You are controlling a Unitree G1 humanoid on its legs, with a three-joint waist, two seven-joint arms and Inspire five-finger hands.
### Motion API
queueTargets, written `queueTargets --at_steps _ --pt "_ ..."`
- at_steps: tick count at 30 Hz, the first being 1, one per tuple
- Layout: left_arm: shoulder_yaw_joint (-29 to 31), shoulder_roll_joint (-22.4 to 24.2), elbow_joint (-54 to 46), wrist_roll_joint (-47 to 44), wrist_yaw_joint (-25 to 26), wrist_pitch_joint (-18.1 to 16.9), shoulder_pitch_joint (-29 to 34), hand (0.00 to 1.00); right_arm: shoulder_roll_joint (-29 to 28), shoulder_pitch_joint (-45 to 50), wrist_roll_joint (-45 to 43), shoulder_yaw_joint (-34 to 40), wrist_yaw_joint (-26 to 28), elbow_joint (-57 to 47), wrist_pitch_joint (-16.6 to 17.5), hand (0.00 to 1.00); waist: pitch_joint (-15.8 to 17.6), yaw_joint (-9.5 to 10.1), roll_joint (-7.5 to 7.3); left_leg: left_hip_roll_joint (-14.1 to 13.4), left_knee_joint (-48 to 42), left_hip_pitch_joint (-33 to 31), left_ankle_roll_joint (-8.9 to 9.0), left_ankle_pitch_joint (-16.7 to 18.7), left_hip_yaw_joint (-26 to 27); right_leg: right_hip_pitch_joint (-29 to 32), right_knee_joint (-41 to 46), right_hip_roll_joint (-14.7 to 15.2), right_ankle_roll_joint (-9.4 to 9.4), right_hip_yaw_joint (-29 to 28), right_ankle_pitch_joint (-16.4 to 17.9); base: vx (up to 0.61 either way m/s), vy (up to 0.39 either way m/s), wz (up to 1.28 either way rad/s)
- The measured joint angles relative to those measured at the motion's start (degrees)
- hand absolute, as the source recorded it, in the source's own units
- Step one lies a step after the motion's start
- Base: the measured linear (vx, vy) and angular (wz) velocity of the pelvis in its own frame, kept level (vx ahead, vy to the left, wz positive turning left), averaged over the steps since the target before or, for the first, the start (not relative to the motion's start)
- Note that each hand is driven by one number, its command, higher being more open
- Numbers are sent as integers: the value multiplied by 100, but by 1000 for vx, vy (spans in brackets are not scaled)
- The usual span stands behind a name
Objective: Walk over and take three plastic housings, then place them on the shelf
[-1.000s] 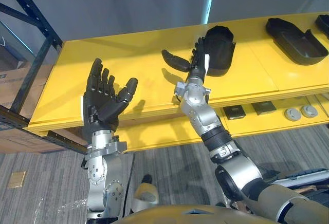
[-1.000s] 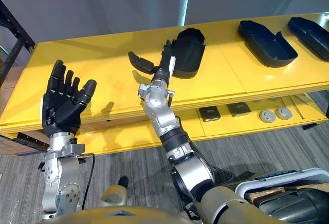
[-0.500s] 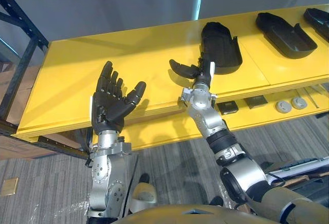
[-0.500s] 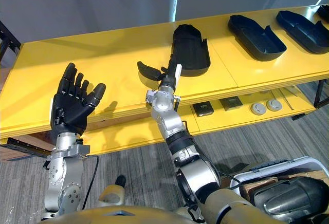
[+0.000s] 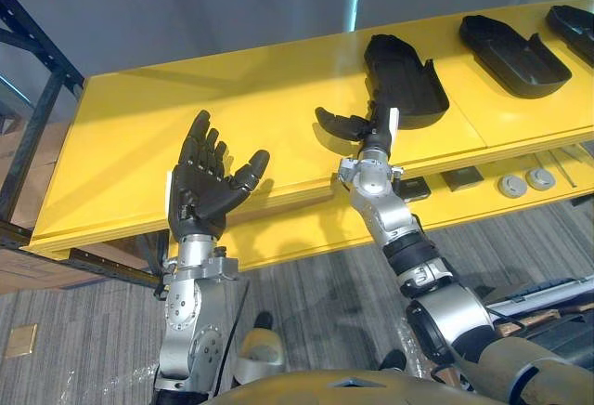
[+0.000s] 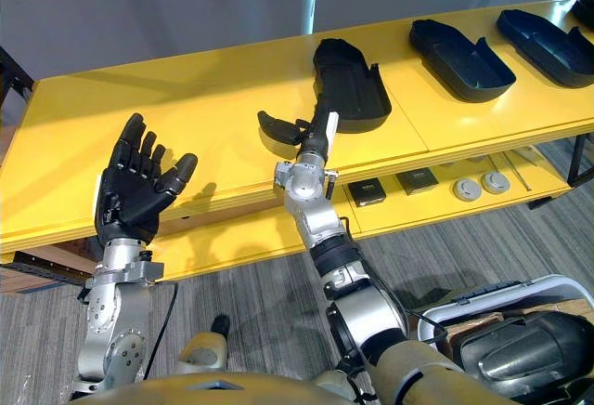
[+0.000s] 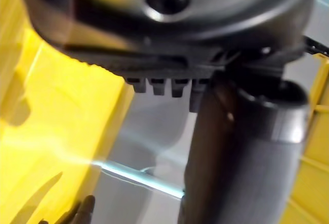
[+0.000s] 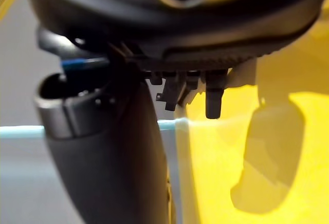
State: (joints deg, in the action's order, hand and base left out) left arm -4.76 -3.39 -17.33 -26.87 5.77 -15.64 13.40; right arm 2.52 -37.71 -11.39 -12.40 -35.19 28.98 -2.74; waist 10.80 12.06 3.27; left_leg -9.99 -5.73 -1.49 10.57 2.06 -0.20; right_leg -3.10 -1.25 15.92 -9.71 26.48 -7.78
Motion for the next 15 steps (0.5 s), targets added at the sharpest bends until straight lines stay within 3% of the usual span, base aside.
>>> queueTargets --at_steps 15 --pt "-5 -2 40 1 -62 204 12 100 88 30 195 62 115 0 -39 100 0 -132 1 7 -1 15 0 0 -2 -20 -6 0 -5 -11 -6 0 0 0"
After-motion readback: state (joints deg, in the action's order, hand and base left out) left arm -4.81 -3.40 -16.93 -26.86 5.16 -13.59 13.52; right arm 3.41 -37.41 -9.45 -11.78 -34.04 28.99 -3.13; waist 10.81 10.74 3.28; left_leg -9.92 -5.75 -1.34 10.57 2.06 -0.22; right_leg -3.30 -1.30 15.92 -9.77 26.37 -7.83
